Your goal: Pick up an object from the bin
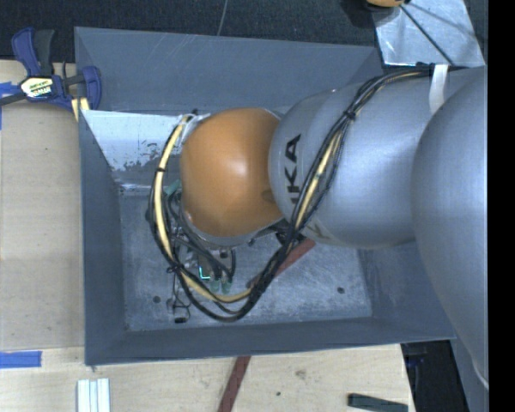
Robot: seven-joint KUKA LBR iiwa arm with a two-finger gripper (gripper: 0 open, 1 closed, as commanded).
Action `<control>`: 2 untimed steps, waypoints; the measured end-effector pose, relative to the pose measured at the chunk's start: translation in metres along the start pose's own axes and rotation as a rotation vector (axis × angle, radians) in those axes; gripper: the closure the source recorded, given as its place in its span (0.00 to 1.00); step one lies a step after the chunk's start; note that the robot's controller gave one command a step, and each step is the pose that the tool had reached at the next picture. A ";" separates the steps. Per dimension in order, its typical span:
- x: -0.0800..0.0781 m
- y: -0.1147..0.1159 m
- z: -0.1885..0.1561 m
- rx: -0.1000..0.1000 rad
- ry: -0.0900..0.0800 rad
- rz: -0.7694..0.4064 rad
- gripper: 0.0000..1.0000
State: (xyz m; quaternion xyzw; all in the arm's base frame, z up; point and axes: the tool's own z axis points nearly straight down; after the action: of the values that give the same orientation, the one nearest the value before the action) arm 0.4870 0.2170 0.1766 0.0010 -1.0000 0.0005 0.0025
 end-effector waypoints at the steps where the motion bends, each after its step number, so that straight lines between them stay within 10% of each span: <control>1: -0.002 -0.001 -0.004 -0.002 -0.007 0.003 0.00; 2: -0.025 -0.024 0.015 -0.003 -0.006 0.062 0.00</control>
Offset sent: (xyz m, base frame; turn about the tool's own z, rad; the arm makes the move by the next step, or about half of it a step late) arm 0.0444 -0.0451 -0.0331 0.1159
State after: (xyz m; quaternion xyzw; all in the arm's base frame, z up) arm 0.5122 0.1935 0.1610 -0.0301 -0.9995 -0.0007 -0.0007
